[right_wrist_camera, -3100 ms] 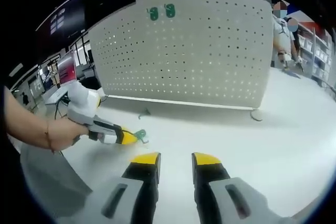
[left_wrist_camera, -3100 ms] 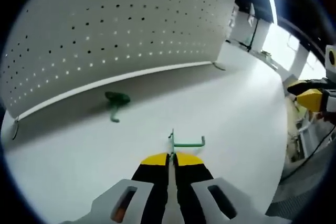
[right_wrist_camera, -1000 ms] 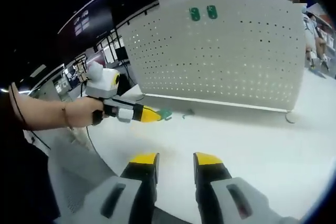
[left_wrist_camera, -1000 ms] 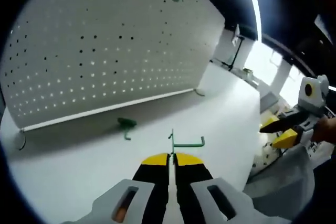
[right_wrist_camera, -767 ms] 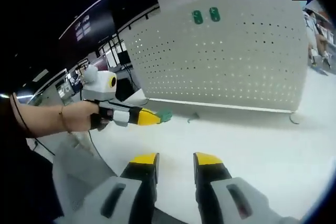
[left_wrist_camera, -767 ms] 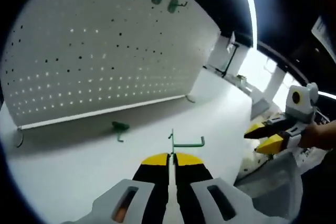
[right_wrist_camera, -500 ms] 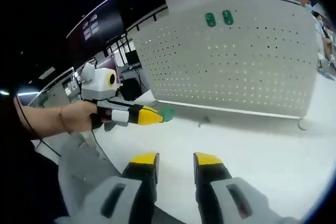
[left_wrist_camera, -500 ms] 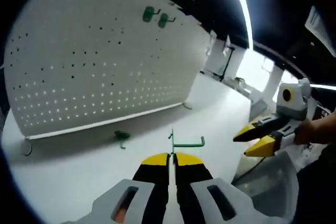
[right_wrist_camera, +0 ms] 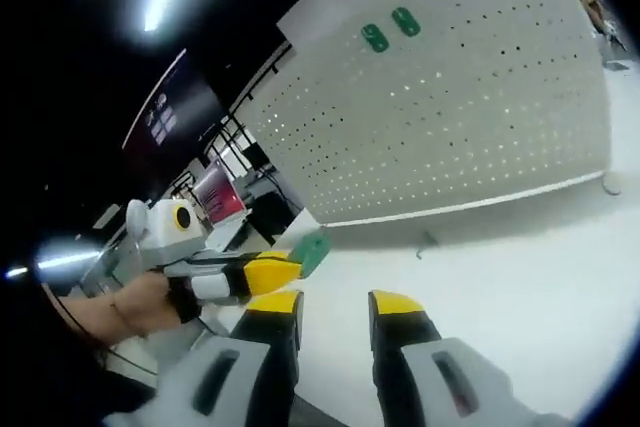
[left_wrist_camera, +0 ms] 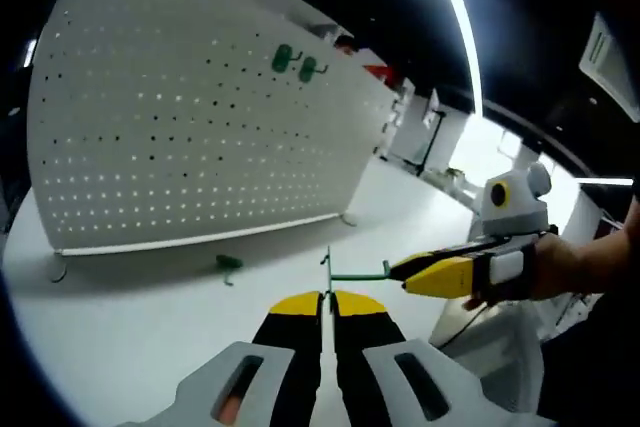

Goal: Insert the hook assembly into the mounting plate slot until the hook locks in place.

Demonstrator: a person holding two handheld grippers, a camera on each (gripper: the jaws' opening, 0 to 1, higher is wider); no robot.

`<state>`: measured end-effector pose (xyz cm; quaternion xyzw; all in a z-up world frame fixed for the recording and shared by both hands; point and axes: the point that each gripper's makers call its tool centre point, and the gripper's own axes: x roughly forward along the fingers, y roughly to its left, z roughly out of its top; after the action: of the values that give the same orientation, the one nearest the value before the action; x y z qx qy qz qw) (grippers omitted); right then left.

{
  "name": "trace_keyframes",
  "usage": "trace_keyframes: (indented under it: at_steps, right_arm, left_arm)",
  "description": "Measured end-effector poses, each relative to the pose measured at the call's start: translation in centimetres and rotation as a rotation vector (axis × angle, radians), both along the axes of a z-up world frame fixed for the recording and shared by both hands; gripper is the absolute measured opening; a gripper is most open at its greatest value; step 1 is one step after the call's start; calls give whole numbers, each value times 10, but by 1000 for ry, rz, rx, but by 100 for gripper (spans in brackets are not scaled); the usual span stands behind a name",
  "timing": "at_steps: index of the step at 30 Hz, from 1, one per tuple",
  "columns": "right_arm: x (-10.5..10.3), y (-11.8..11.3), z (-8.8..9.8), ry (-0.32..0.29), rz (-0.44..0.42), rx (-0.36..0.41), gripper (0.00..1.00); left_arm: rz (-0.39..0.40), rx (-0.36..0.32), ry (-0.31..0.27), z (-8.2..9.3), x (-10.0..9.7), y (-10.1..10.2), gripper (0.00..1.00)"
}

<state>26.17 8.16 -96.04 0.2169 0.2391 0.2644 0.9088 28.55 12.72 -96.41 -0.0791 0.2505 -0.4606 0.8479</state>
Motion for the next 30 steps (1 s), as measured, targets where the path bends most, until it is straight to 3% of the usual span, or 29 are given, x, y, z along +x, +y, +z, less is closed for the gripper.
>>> trace_keyframes:
  at_steps: [2,6,10,15,30]
  right_arm:
    - [2,7,4,7,6,44,23]
    - [4,15,6,1,17,50,23]
    - [8,19,14,44,-18,211,23]
    - [11,14,14,90,-75,325,19]
    - [13,18,16,129,-100,461,5]
  left_arm:
    - [4,-8,-2,2,-1,-1,2]
    - [3,-28,-17,8,-6,-6,2]
    - [-4,-27,-21,6,-8,-7,2]
    - [-15,-27,-39,8,-12,-11,2]
    - [-13,-46,-86,13,-12,-16,2]
